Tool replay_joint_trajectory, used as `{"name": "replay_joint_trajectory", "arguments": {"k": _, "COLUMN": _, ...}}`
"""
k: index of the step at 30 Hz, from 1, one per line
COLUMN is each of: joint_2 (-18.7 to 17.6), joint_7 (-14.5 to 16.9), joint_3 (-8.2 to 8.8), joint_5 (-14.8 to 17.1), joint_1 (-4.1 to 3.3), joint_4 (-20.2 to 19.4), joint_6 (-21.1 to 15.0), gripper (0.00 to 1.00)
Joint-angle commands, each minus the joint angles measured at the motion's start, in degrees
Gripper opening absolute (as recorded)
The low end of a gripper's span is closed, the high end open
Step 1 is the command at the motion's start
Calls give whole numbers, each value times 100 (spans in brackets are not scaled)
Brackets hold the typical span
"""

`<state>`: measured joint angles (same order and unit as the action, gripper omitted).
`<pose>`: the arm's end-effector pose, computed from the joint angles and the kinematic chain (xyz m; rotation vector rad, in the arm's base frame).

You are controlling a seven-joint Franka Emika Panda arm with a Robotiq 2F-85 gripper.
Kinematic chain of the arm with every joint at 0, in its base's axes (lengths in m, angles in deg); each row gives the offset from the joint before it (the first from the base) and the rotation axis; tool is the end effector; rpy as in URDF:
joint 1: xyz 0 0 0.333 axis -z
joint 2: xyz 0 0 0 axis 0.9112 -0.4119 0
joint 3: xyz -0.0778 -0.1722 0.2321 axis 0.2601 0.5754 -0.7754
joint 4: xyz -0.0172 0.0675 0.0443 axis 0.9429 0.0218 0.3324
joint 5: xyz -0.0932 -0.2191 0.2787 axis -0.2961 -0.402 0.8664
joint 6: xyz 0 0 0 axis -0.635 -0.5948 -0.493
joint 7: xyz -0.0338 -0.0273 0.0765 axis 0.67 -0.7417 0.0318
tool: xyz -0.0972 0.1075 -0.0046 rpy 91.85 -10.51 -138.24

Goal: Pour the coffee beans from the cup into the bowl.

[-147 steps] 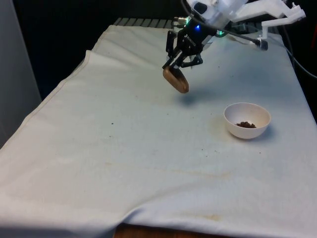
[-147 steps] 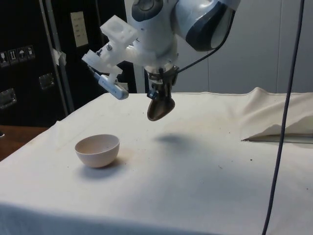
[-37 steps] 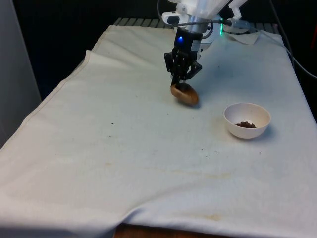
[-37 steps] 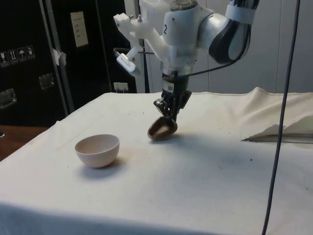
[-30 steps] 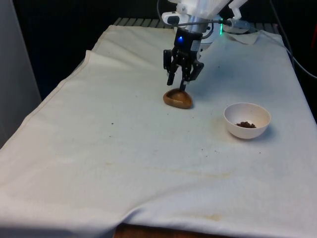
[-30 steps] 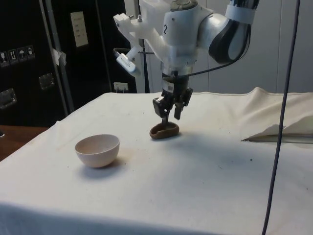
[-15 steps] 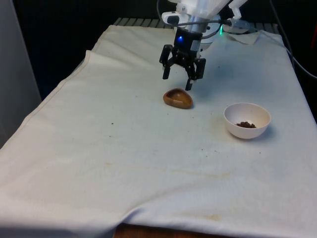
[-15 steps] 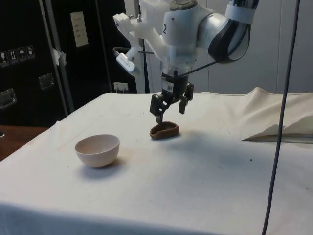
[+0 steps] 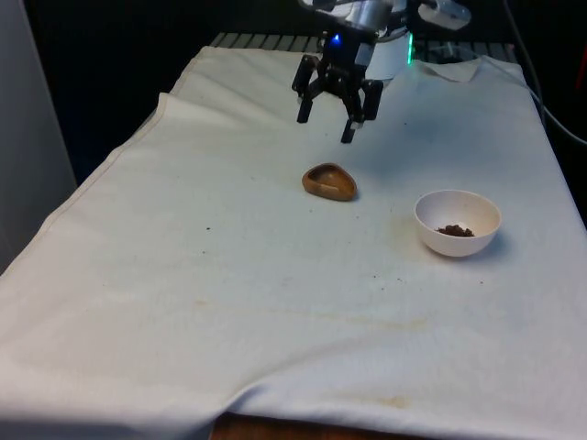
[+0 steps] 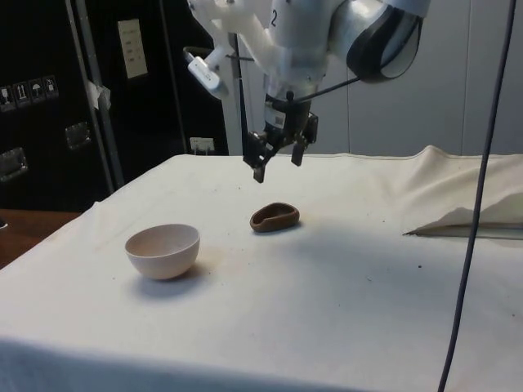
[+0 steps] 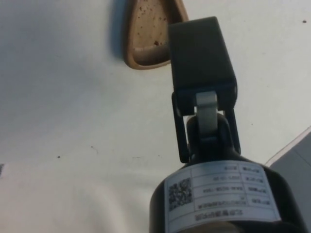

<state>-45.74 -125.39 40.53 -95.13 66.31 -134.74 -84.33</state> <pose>0.4544 -0.0323 0.2114 2.8158 -0.7870 0.5419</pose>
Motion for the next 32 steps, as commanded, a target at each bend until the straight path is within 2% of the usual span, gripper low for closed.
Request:
{"name": "replay_joint_trajectory", "arguments": {"k": 1, "joint_2": 40, "joint_7": 126, "joint_3": -46, "joint_5": 149, "joint_1": 6, "joint_4": -86, "joint_6": 11, "gripper": 100}}
{"name": "replay_joint_trajectory", "arguments": {"k": 4, "joint_2": 172, "joint_7": 166, "joint_3": -57, "joint_5": 160, "joint_1": -6, "joint_4": -97, "joint_6": 92, "gripper": 100}}
{"name": "replay_joint_trajectory", "arguments": {"k": 5, "joint_2": 172, "joint_7": 46, "joint_3": -17, "joint_5": 0, "joint_1": -6, "joint_4": -17, "joint_6": 97, "gripper": 100}}
{"name": "replay_joint_trajectory", "arguments": {"k": 6, "joint_2": 223, "joint_7": 178, "joint_3": -63, "joint_5": 166, "joint_1": -6, "joint_4": -103, "joint_6": 126, "gripper": 100}}
{"name": "replay_joint_trajectory", "arguments": {"k": 13, "joint_2": 584, "joint_7": 269, "joint_3": -126, "joint_5": 201, "joint_1": -34, "joint_4": -120, "joint_6": 390, "gripper": 100}}
{"name": "replay_joint_trajectory", "arguments": {"k": 14, "joint_2": 544, "joint_7": 115, "joint_3": -97, "joint_5": 0, "joint_1": -17, "joint_4": -40, "joint_6": 367, "gripper": 100}}
{"name": "replay_joint_trajectory", "arguments": {"k": 15, "joint_2": 625, "joint_7": 275, "joint_3": -138, "joint_5": 201, "joint_1": -40, "joint_4": -120, "joint_6": 418, "gripper": 100}}
{"name": "replay_joint_trajectory", "arguments": {"k": 22, "joint_2": 957, "joint_7": 390, "joint_3": -212, "joint_5": 258, "joint_1": -52, "joint_4": -103, "joint_6": 676, "gripper": 100}}
{"name": "replay_joint_trajectory", "arguments": {"k": 23, "joint_2": 940, "joint_7": 241, "joint_3": -206, "joint_5": 69, "joint_1": -23, "joint_4": -40, "joint_6": 659, "gripper": 100}}
{"name": "replay_joint_trajectory", "arguments": {"k": 24, "joint_2": 997, "joint_7": 413, "joint_3": -223, "joint_5": 275, "joint_1": -57, "joint_4": -103, "joint_6": 710, "gripper": 100}}
{"name": "replay_joint_trajectory", "arguments": {"k": 27, "joint_2": 1157, "joint_7": 510, "joint_3": -269, "joint_5": 367, "joint_1": -63, "joint_4": -86, "joint_6": 848, "gripper": 100}}
{"name": "replay_joint_trajectory", "arguments": {"k": 29, "joint_2": 1220, "joint_7": 527, "joint_3": -298, "joint_5": 395, "joint_1": -69, "joint_4": -74, "joint_6": 905, "gripper": 100}}
{"name": "replay_joint_trajectory", "arguments": {"k": 32, "joint_2": 1278, "joint_7": 453, "joint_3": -338, "joint_5": 275, "joint_1": -29, "joint_4": -40, "joint_6": 963, "gripper": 100}}
